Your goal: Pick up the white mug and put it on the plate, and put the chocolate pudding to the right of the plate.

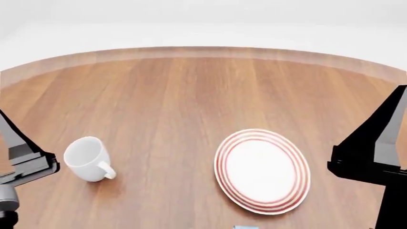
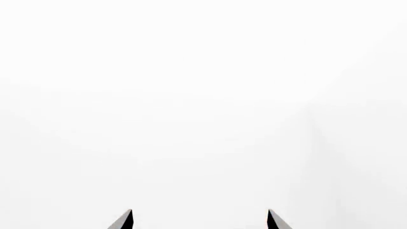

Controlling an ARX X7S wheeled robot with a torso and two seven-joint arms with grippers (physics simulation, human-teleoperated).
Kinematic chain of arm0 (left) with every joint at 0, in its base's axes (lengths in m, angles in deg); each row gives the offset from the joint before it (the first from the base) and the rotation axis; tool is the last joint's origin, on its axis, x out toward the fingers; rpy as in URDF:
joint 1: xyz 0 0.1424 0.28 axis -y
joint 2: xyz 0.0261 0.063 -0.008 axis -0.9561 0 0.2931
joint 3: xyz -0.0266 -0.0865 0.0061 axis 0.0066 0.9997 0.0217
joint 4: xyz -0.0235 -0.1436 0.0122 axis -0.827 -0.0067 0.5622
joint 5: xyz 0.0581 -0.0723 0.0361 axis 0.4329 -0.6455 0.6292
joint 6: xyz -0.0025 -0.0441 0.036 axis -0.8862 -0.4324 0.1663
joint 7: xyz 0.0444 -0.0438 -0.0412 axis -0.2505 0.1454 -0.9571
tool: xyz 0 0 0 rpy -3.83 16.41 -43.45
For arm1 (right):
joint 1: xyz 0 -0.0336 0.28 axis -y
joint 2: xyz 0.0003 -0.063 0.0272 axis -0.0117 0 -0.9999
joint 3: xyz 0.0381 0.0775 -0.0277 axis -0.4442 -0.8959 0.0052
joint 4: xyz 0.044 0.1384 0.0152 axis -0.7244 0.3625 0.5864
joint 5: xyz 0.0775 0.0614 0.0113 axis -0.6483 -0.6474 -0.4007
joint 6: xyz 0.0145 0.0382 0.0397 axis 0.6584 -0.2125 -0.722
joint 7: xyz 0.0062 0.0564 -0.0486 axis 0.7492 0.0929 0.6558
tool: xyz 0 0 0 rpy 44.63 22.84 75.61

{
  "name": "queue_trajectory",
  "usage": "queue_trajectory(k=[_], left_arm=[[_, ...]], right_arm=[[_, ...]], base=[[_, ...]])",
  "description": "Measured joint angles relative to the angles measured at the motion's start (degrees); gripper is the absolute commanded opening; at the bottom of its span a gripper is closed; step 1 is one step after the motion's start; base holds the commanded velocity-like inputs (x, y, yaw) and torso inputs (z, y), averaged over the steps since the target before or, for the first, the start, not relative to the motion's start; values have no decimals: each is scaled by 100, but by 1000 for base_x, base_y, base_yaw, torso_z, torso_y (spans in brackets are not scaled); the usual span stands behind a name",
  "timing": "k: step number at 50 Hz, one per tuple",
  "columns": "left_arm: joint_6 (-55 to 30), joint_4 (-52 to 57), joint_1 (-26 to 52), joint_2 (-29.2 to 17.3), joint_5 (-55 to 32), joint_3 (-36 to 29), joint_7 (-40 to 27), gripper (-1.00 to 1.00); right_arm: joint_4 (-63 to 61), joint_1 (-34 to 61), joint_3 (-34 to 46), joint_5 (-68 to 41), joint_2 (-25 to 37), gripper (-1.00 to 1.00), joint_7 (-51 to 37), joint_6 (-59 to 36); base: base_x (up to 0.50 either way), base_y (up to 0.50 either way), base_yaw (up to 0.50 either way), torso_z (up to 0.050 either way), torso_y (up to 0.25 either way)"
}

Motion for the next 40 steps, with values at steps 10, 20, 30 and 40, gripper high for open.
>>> queue_trajectory(k=[10, 20, 30, 40], left_arm=[[-308, 88, 68, 6, 38, -92, -32, 100], [-2101, 574, 801, 99, 150, -849, 64, 100], [-4638, 986, 2133, 547, 533, -1911, -115, 100], [-6476, 890, 3360, 1074, 522, -2502, -443, 100]], right_arm=[[6, -11, 17, 9, 27, 100, -24, 10], [-5, -25, 41, 3, 55, 100, -44, 9], [-27, -34, 49, -35, 92, 100, -65, -11], [-49, -42, 58, -70, 129, 100, -81, -17]], base=[[0, 0, 0, 0, -37], [0, 0, 0, 0, 0], [0, 0, 0, 0, 0], [0, 0, 0, 0, 0]])
